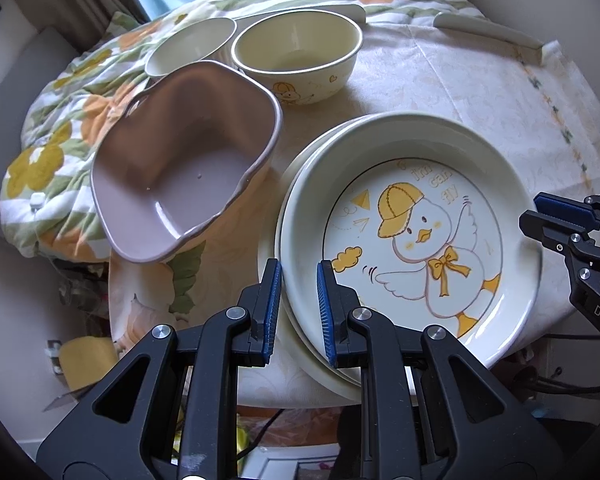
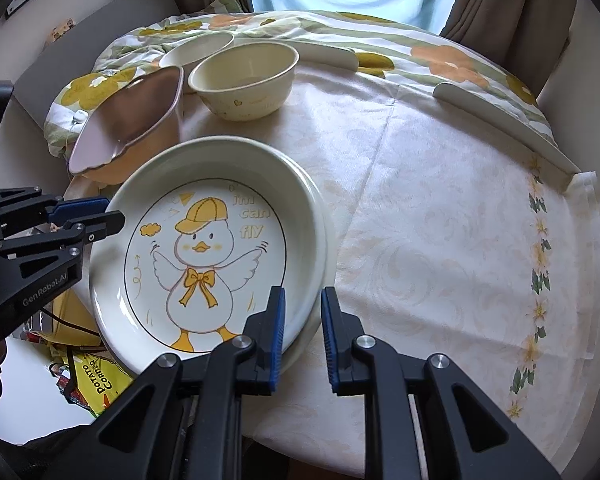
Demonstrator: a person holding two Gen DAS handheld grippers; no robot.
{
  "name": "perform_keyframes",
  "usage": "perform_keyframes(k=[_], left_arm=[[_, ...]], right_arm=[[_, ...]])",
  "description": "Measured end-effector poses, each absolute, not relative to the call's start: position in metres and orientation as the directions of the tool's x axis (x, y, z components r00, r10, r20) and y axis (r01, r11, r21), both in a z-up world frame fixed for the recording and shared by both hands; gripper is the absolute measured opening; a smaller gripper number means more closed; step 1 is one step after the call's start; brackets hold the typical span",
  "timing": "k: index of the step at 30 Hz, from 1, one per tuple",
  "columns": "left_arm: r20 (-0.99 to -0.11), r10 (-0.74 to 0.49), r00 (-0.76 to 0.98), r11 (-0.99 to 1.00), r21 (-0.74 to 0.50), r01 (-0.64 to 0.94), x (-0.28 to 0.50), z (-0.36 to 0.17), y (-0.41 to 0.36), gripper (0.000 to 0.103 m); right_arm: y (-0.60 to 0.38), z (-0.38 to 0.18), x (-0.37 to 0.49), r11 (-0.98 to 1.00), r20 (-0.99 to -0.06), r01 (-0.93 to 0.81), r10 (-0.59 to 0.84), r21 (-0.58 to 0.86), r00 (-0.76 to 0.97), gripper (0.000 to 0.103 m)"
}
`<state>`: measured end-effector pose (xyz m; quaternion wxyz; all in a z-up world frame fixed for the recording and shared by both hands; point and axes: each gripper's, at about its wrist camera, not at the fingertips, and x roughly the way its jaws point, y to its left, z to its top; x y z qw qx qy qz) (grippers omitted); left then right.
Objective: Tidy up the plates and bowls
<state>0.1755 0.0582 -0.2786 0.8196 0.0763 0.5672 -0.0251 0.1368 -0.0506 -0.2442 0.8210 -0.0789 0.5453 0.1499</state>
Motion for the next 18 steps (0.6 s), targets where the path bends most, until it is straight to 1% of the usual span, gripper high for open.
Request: perform_keyframes(k=[4,8,9,10,11,12,13,16,18], left_arm=[[-0.915,0.042,0.402,0.993,0.083,0.084,0.174,-0.254,0.068,0.015],[-0.878,0.044,0.477,0.999,0.044,-0.011,0.169,-0.216,0.091,0.015],[-0.866,0.050,0.498,0.999,0.033,-0.043,0.168,-0.207,0.100,0.015],[-0.857,0.058,0.511,0.997,0.023,-0.073,0.167,-0.199,0.108,0.015],[-0.852,0.067,0.519,0.994,0.013,-0.106,0.167,-0.193,0.117,0.016],[-0.852,0.075,0.519,0.991,0.003,-0.137,0.168,-0.190,0.126,0.016],[-0.857,0.076,0.510,0.987,-0.009,-0.163,0.168,-0.189,0.135,0.016],[-0.866,0.031,0.500,0.967,-0.101,-0.235,0.167,-0.193,0.160,0.016],[-0.876,0.022,0.481,0.953,-0.127,-0.276,0.166,-0.200,0.174,0.017]], right_arm=[[-0.060,-0.218,0.144,0.943,-0.892,-0.324,0.208,0.075,0.402,0.016],[-0.060,-0.195,0.156,0.924,-0.865,-0.363,0.277,0.121,0.417,0.016],[-0.058,-0.190,0.159,0.916,-0.860,-0.380,0.297,0.133,0.415,0.020],[-0.054,-0.185,0.163,0.905,-0.853,-0.400,0.318,0.143,0.414,0.026],[-0.051,-0.180,0.166,0.894,-0.843,-0.420,0.343,0.158,0.413,0.051],[-0.047,-0.176,0.171,0.880,-0.833,-0.440,0.373,0.178,0.409,0.078],[-0.044,-0.172,0.175,0.866,-0.820,-0.458,0.404,0.201,0.404,0.085],[-0.029,-0.166,0.188,0.830,-0.801,-0.501,0.464,0.244,0.378,0.086],[-0.017,-0.167,0.195,0.809,-0.796,-0.526,0.489,0.262,0.356,0.086]])
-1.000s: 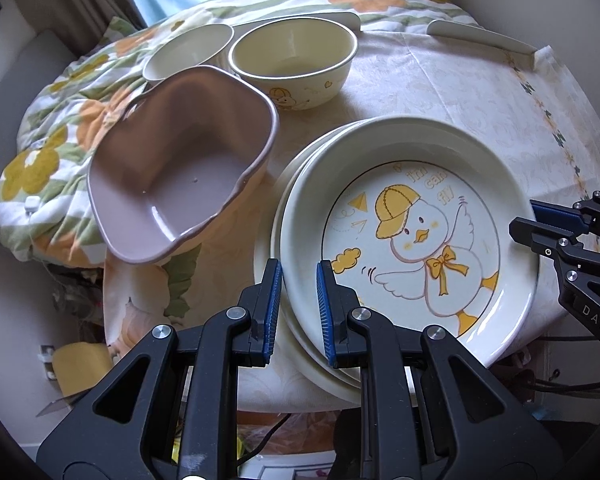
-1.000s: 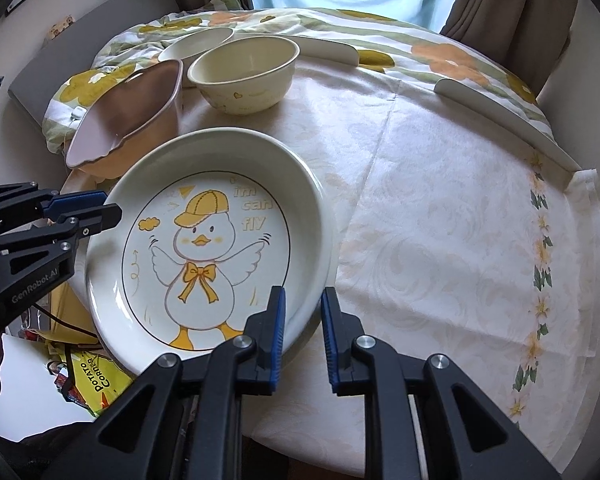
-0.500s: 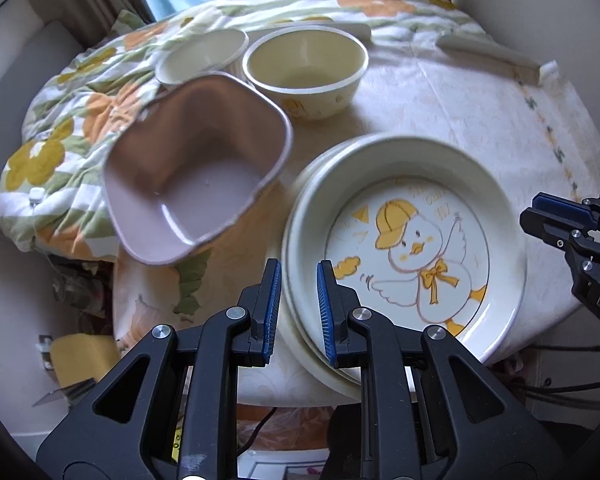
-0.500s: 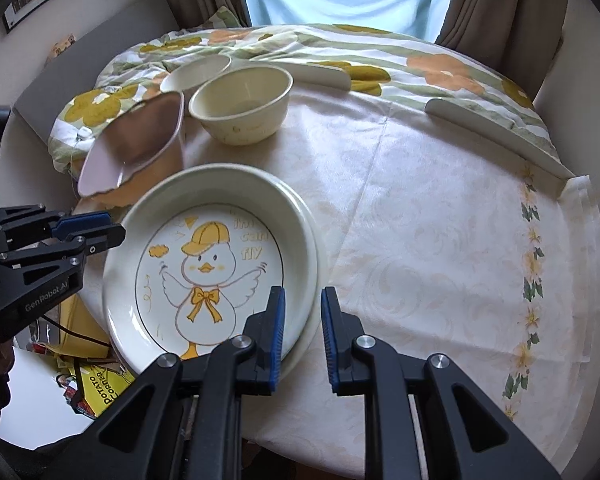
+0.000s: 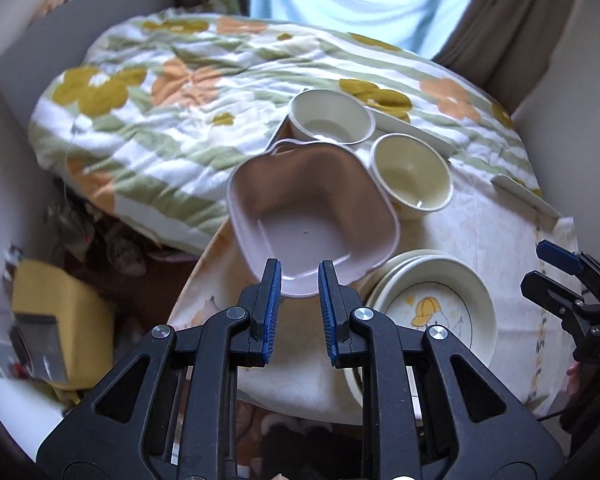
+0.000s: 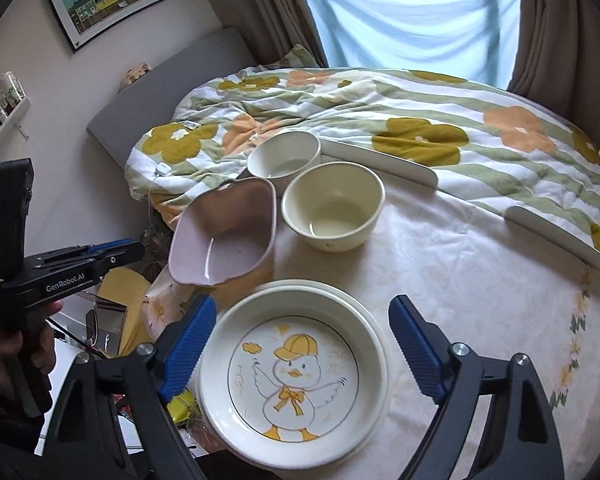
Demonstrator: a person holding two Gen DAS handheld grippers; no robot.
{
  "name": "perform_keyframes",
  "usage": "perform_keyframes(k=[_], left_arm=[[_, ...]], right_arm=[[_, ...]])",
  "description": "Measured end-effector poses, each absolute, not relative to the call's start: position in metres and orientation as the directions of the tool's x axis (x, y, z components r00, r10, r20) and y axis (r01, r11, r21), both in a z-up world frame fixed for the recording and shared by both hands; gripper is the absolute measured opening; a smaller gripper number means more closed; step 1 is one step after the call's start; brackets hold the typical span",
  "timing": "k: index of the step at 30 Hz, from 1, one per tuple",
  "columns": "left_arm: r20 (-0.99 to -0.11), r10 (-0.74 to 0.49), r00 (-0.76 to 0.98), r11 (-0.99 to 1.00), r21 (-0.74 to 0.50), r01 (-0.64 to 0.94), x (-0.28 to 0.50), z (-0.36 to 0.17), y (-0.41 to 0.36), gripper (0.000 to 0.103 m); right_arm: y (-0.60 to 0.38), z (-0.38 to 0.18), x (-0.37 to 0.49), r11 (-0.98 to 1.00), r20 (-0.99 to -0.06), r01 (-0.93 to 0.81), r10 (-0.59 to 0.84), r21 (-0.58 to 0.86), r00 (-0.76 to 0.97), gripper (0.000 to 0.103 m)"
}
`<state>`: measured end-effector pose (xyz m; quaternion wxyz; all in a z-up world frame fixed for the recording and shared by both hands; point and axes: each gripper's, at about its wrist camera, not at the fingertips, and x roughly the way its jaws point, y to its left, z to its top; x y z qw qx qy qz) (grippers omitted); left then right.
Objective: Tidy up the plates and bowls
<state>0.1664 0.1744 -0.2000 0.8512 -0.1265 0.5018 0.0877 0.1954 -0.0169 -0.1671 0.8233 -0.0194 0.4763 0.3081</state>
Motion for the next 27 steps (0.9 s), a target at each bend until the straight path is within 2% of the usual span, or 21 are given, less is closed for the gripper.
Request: perform_keyframes(k=[9,11,12,13,15,20,25,27], left_arm=[[-0.909,-0.040,0.415,0.924,-0.192,-0.331,0.172,-0.235,0.206,0.019],[-0.914,-0.057,0.402,0.920,-0.204,-0.333,0.175,-0.242,0.211,0.041],[-0.912,-0.062,0.405,0.919,-0.211,-0.334,0.178,-0.243,0.214,0.090],[-0.904,-0.070,0.421,0.915,-0.226,-0.333,0.178,-0.243,0.216,0.102],[-0.900,-0.082,0.427,0.909,-0.243,-0.338,0.181,-0.245,0.222,0.103],[-0.929,-0.034,0.369,0.915,-0.178,-0.363,0.194,-0.256,0.228,0.103],[-0.915,-0.141,0.377,0.856,-0.304,-0.418,0.203,-0.271,0.247,0.103],[-0.921,-0.156,0.357,0.853,-0.308,-0.422,0.207,-0.279,0.249,0.103]], right_arm=[[0.029,-0.185,0.215,0.766,-0.788,-0.555,0.543,0.323,0.291,0.086],[0.035,-0.191,0.219,0.761,-0.791,-0.550,0.551,0.345,0.266,0.086],[0.036,-0.193,0.221,0.758,-0.791,-0.548,0.555,0.354,0.257,0.086],[0.039,-0.196,0.224,0.757,-0.793,-0.546,0.555,0.358,0.250,0.086],[0.044,-0.198,0.229,0.757,-0.795,-0.543,0.557,0.364,0.242,0.086],[0.058,-0.207,0.242,0.760,-0.824,-0.540,0.532,0.361,0.198,0.086],[0.068,-0.225,0.258,0.773,-0.848,-0.503,0.513,0.388,0.135,0.086],[0.073,-0.235,0.264,0.768,-0.848,-0.490,0.521,0.413,0.100,0.086]])
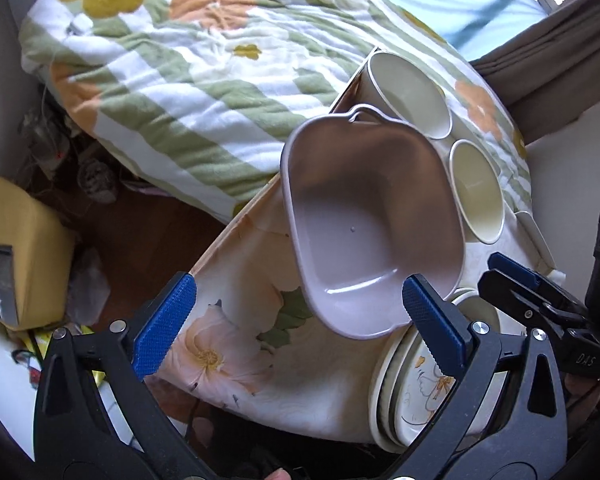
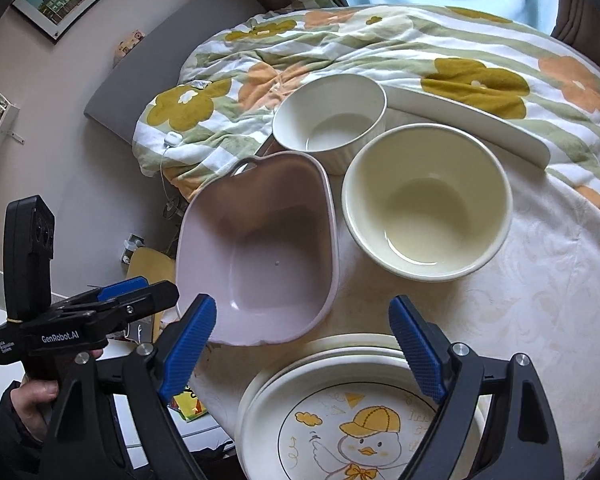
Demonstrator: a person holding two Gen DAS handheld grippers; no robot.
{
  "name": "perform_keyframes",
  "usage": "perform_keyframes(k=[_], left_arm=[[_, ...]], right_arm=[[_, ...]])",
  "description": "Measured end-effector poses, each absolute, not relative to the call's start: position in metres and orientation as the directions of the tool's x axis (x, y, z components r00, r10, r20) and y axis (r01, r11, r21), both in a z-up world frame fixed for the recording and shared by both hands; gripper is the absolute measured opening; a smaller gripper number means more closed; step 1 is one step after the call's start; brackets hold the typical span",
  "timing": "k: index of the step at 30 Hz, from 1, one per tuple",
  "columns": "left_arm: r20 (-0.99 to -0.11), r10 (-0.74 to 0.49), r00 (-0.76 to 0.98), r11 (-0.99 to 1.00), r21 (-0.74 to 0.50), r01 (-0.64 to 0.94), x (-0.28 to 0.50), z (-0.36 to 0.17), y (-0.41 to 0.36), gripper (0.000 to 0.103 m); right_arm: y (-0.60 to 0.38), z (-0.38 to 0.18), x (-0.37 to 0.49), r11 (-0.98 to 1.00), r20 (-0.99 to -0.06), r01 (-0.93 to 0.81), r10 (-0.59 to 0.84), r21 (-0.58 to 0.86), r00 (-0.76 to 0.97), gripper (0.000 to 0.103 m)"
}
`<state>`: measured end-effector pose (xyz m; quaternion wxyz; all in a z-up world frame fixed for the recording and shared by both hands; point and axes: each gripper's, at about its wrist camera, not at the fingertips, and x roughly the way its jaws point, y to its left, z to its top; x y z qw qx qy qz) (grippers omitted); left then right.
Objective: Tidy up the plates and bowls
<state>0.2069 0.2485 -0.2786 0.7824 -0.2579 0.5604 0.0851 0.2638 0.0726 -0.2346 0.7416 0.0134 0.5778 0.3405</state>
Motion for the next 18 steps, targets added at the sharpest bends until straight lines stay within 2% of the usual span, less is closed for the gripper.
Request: perform_keyframes(k=[4,6,8,10,11,12,13,14,16,18], left_arm=[[-0.921,-0.180,0.345,0.844,-0.325,-0.428,0.214,-0.289,0.251,0.102],[-0.909,-0.205,0.363,0.827,-0.359,-0.432,0.217,-0.294,0.253,0.102],[-0.903,-0.216,0.371,0.819,-0.375,-0.435,0.220,-0.299,0.253,0.100],[-0.901,-0.221,0.372,0.814,-0.381,-0.439,0.223,-0.305,0.253,0.087],[-0.902,-0.226,0.368,0.811,-0.383,-0.441,0.225,-0.309,0.253,0.081],[-0.903,-0.229,0.363,0.811,-0.383,-0.442,0.227,-0.313,0.252,0.065],[-0.907,-0.232,0.352,0.813,-0.379,-0.441,0.229,-0.317,0.252,0.054],[-0.910,-0.237,0.340,0.816,-0.377,-0.439,0.232,-0.322,0.251,0.050],[-0.912,-0.249,0.327,0.819,-0.378,-0.431,0.234,-0.330,0.249,0.031],[-0.909,-0.259,0.327,0.823,-0.385,-0.417,0.236,-0.335,0.247,0.026]], right_arm=[[0.080,-0.252,0.274,0.769,-0.846,-0.460,0.529,0.444,0.069,0.083],[0.085,-0.258,0.279,0.767,-0.847,-0.456,0.530,0.451,0.053,0.065],[0.090,-0.264,0.283,0.771,-0.853,-0.453,0.520,0.447,0.043,0.054],[0.093,-0.269,0.287,0.771,-0.853,-0.450,0.520,0.450,0.038,0.046],[0.093,-0.271,0.287,0.771,-0.854,-0.450,0.520,0.450,0.036,0.037],[0.095,-0.274,0.288,0.772,-0.856,-0.452,0.516,0.447,0.034,0.030],[0.097,-0.275,0.288,0.775,-0.860,-0.457,0.509,0.437,0.039,0.029],[0.097,-0.277,0.288,0.776,-0.862,-0.462,0.504,0.429,0.046,0.025],[0.098,-0.277,0.287,0.782,-0.870,-0.474,0.488,0.404,0.064,0.019],[0.100,-0.278,0.285,0.785,-0.876,-0.486,0.477,0.385,0.076,0.014]])
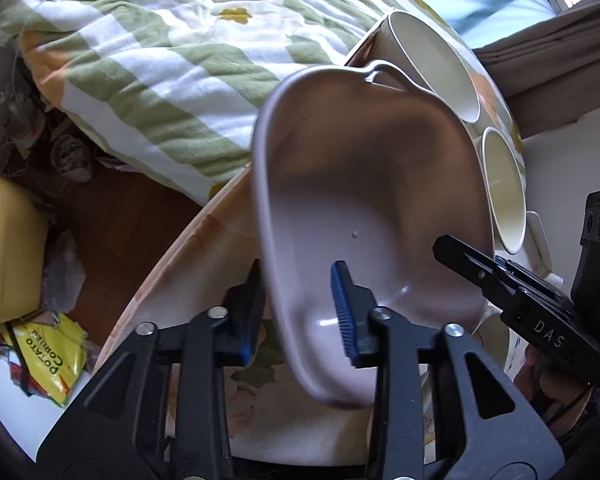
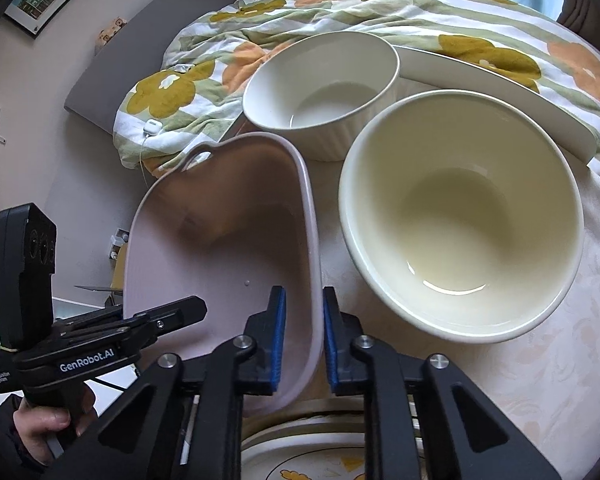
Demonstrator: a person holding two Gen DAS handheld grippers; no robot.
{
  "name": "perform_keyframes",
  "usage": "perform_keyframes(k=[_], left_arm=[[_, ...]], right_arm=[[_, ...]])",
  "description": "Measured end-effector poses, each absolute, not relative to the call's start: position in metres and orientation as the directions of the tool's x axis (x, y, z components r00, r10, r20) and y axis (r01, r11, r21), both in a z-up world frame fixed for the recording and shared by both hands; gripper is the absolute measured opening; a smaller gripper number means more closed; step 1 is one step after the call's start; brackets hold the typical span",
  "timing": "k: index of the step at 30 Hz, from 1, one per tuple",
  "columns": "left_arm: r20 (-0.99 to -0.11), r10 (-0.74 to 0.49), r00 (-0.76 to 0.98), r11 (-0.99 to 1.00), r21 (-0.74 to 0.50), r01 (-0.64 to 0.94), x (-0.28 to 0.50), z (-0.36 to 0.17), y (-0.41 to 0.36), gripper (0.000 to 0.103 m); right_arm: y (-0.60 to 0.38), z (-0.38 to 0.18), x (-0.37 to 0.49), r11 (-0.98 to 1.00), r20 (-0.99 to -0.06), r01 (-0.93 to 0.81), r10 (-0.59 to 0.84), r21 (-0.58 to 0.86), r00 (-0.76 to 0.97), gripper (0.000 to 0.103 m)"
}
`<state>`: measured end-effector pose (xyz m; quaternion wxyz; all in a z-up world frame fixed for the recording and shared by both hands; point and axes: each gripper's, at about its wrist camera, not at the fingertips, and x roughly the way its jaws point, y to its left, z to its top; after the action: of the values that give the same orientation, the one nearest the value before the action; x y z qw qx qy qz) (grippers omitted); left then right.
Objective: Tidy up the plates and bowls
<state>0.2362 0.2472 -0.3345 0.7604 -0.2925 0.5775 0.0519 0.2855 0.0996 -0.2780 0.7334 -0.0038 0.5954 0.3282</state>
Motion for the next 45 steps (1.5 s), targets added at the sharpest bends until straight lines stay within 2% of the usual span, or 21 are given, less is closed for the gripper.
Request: perform_keyframes(k=[7,14,19,24,35,41,45], left_arm=[[-0.923,-0.194,0.332,0.883,-0.312,-0.351,0.240,-0.327,0.241,0.025],[-0.909,-0.117,0.400,0.937,-0.234,-0.259,0.236,-0.271,0.221,0.025],[-0.879,-0.109,0.463,0.968,-0.200,-0.153,0.230,-0.221,0.171,0.025],[-0.871,-0.149,0.469,0.981,-0.189,-0.040,0.218,-0.198,0.090,0.025],[-0.871,-0.311,0.381,0.946,-0.244,0.215,0.203,-0.221,-0.103,0.025],[-0.884,-0.365,0.293,0.924,-0.306,0.228,0.206,-0.258,-0.156,0.025],[-0.906,-0.332,0.262,0.934,-0.275,0.229,0.210,-0.280,-0.175,0.025]], right_arm=[[0.099,-0.271,0.276,0.792,-0.871,-0.496,0.474,0.357,0.129,0.012],[0.072,-0.234,0.254,0.788,-0.825,-0.481,0.527,0.383,0.206,0.012],[0.023,-0.202,0.232,0.807,-0.792,-0.446,0.538,0.387,0.288,0.012],[-0.050,-0.179,0.206,0.852,-0.788,-0.365,0.501,0.377,0.356,0.012],[-0.219,-0.178,0.145,0.945,-0.831,-0.114,0.324,0.306,0.453,0.012],[-0.269,-0.203,0.141,0.951,-0.851,-0.035,0.291,0.307,0.437,0.012],[-0.288,-0.221,0.141,0.946,-0.854,-0.017,0.300,0.324,0.424,0.012]])
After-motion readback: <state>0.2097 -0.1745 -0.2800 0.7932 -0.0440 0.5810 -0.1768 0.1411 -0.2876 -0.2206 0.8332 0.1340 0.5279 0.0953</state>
